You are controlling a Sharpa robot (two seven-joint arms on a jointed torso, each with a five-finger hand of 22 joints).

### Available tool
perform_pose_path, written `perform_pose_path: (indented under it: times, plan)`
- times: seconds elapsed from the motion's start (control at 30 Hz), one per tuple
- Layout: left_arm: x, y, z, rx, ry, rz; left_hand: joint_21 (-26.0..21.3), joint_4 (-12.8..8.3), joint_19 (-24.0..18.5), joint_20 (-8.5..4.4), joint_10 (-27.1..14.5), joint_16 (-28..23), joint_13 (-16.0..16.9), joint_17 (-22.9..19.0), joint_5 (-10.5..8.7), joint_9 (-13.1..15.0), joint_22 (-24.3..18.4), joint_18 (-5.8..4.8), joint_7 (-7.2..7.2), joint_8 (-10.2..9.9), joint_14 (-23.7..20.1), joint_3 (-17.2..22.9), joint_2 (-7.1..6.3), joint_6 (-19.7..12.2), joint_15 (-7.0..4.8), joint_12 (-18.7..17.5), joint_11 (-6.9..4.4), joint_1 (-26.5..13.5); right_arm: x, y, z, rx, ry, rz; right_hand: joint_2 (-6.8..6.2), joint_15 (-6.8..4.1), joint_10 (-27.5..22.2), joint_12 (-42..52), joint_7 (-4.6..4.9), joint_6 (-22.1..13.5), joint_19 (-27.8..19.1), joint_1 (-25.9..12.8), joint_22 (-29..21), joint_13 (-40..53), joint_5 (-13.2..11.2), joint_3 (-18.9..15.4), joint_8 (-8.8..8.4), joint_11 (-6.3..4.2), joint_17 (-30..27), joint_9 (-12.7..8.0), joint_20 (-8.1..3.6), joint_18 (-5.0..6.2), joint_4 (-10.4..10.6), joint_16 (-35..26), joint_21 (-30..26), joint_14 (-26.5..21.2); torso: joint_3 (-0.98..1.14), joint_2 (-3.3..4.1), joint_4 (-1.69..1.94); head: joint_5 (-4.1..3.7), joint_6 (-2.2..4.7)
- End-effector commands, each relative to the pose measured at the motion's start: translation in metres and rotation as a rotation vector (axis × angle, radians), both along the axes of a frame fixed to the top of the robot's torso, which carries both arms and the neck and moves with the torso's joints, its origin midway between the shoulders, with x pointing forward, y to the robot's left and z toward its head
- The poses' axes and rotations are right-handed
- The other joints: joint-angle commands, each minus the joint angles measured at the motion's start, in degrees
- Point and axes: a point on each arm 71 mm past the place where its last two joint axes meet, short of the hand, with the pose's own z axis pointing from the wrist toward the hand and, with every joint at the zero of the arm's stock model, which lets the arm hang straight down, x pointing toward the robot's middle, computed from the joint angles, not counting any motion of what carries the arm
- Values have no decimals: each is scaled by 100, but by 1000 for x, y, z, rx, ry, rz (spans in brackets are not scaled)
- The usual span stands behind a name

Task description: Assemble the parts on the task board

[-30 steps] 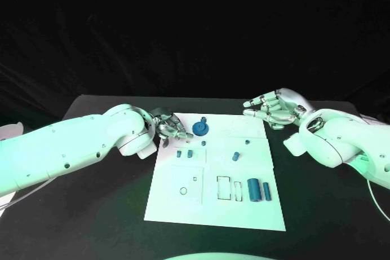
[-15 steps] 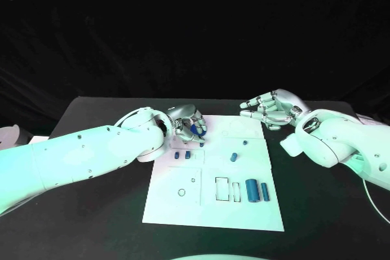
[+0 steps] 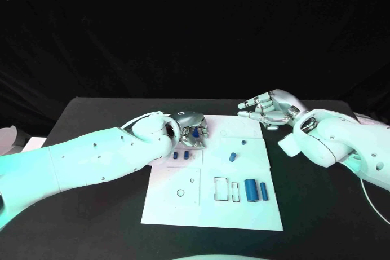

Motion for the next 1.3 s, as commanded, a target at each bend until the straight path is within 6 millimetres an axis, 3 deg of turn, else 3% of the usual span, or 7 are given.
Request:
perform_pose_path:
  times: [0.03, 0.23, 0.53, 0.97, 1.3]
  plan:
    - [0, -2, -5, 93, 10, -2, -7, -12, 297, -31, 49, -10, -36, -15, -1, -24, -8, -88, 1, -49, 275, 49, 52, 70, -7, -60, 3, -12, -1, 2, 0, -2, 1, 20, 58, 4, -38, 3, 12, 2, -31, -11, 2, 4, 24, -31, 21, -12, 488, 7, -10, 51, -14, -19, -25, 358, 2, 1, 1, -4, -7]
    - [0, -3, -7, 122, 26, 1, -3, -53, 303, -40, 137, 41, -128, -22, 8, -92, 4, -87, -6, -95, 279, 212, 131, 161, -12, -144, -2, 72, -1, 2, 0, -2, 1, 20, 58, 4, -38, 3, 12, 2, -31, -11, 2, 4, 24, -31, 21, -12, 488, 7, -10, 51, -14, -19, -25, 358, 2, -3, 1, -7, -13]
    - [0, -3, -9, 146, 44, 5, -15, -83, 300, -49, 275, 77, -206, -55, 7, -158, 6, -82, -14, -135, 272, 389, 146, 265, -24, -213, -17, 88, -1, 1, 0, -2, 0, 21, 58, 4, -38, 3, 12, 2, -31, -11, 2, 4, 24, -31, 21, -12, 488, 7, -10, 51, -14, -19, -25, 358, -2, -2, 7, -19, -8]
    - [1, -5, -11, 156, 53, 3, 127, -238, 299, -91, 737, 180, -261, -59, 1, -244, 145, -96, -34, -160, 266, 958, 332, 576, -86, -314, -90, 154, -1, 2, 0, -2, -1, 23, 58, 4, -38, 3, 12, 2, -31, -11, 2, 4, 25, -31, 21, -12, 488, 7, -10, 51, -15, -19, -25, 358, -1, -1, 4, -22, -17]
    - [4, -3, -10, 124, 30, 11, 204, -458, 280, -97, 917, 244, -287, -88, -10, -322, 239, -113, -2, -247, 253, 1350, 298, 722, -73, -545, -80, 10, -1, 2, 0, -2, -2, 24, 66, 3, -35, 11, 11, 5, -28, -3, 5, 5, 33, -34, 23, -13, 489, 8, -10, 50, -21, -19, -25, 359, 0, -4, 3, -15, -7]
